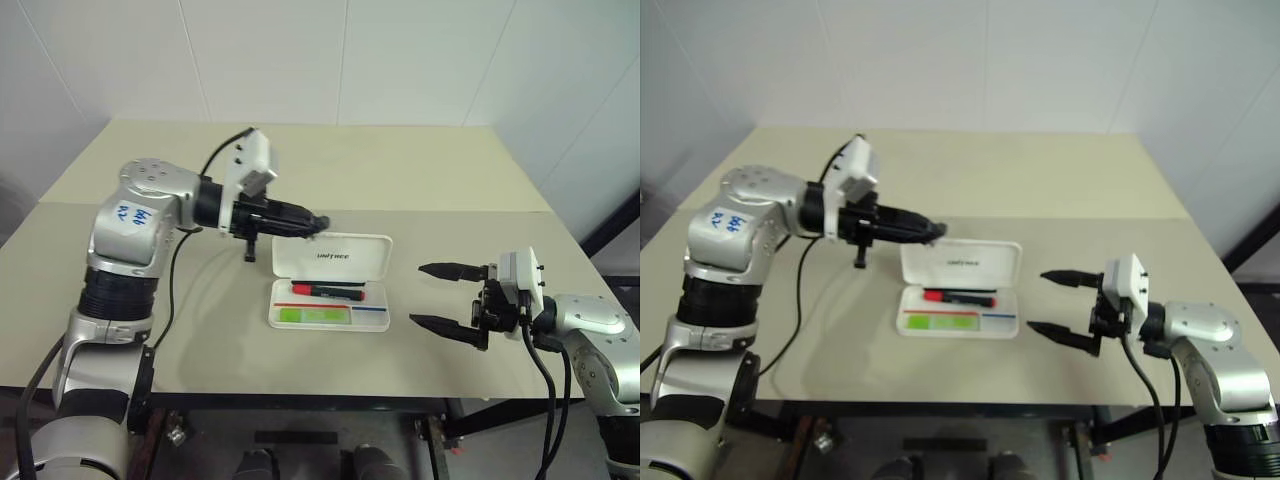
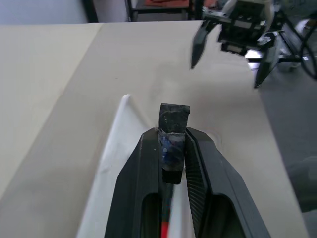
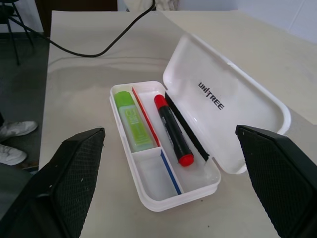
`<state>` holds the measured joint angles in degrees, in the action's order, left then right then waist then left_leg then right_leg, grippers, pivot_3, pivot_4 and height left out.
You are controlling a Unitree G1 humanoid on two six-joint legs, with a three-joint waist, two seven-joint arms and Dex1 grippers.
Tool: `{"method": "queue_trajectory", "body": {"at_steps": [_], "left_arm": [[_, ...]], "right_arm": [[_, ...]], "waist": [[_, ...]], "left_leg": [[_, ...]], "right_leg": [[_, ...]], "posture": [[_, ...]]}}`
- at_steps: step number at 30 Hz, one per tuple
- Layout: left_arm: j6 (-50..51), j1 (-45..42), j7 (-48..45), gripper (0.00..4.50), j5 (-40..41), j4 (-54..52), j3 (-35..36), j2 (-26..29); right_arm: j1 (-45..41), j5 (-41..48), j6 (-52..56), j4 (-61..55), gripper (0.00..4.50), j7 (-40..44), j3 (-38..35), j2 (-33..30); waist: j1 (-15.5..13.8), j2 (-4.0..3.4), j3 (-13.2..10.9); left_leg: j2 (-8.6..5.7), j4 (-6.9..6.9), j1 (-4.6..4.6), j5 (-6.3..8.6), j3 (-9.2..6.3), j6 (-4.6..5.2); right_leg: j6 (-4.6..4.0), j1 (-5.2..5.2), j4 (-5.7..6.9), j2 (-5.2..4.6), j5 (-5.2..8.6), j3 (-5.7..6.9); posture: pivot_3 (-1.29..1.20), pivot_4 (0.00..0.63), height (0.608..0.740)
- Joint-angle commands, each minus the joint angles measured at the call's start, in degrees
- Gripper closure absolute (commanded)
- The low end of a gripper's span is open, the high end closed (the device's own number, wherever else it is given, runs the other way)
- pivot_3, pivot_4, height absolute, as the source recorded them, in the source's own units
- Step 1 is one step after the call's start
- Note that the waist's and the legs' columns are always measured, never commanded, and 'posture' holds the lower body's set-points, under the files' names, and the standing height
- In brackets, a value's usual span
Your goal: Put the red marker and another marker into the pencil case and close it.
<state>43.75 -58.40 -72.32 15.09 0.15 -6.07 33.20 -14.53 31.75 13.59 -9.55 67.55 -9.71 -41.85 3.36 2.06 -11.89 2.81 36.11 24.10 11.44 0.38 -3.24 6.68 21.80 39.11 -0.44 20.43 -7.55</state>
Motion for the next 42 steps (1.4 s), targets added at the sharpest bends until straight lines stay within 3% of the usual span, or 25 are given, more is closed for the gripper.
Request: {"method": "queue_trajectory", "body": {"at_steps": [1, 7, 16, 34, 42], "left_arm": [[1.53, -0.67, 1.86, 4.15, 1.05, -3.30, -3.33, -1.47], [0.16, 1.22, 3.44, 4.15, -0.57, -3.19, -11.50, -5.32], [-6.73, -0.71, 8.10, 4.15, -9.04, 9.49, -21.83, -12.24], [-8.16, -1.18, 5.63, 4.15, -13.63, 11.58, -25.10, -14.97], [-8.56, -0.53, 5.60, 1.55, -12.86, 10.71, -24.32, -15.42]], "right_arm": [[-0.52, -0.57, -1.34, -0.50, 0.00, -1.37, -0.83, 0.05], [2.14, -0.67, -1.64, -1.87, 0.00, -2.25, -1.98, -0.55], [5.13, -0.46, -2.04, -4.51, 0.00, -5.32, -2.33, 0.20], [8.39, -0.41, -2.36, -7.34, 0.00, -9.66, -2.40, 0.51], [8.03, -0.60, -2.48, -6.93, 0.00, -10.01, -2.08, 0.38]], "waist": [[0.18, 0.00, 0.00], [-0.04, -0.01, 0.00], [-0.18, -0.02, 0.00], [-0.23, -0.02, 0.00], [-0.24, -0.02, 0.00]], "left_leg": [[0.00, -0.02, -0.08, 0.00, 0.00, 0.00], [-0.01, -0.11, 0.01, 0.05, 0.01, 0.09], [-0.05, -0.25, 0.08, 0.12, 0.04, 0.19], [-0.08, -0.52, 0.09, 0.13, 0.11, 0.21], [-0.08, -0.53, 0.09, 0.13, 0.11, 0.21]], "right_leg": [[0.00, -0.12, -0.10, 0.00, 0.00, -0.01], [0.17, -0.21, -0.52, -0.01, -0.10, -0.08], [0.23, -0.22, -0.86, -0.02, -0.12, -0.15], [0.29, -0.24, -1.20, -0.04, -0.16, -0.24], [0.29, -0.23, -1.20, -0.04, -0.16, -0.24]], "posture": [[0.00, 0.150, 0.740], [0.00, 0.150, 0.740], [0.00, 0.150, 0.740], [0.00, 0.150, 0.740], [0.00, 0.150, 0.740]]}}
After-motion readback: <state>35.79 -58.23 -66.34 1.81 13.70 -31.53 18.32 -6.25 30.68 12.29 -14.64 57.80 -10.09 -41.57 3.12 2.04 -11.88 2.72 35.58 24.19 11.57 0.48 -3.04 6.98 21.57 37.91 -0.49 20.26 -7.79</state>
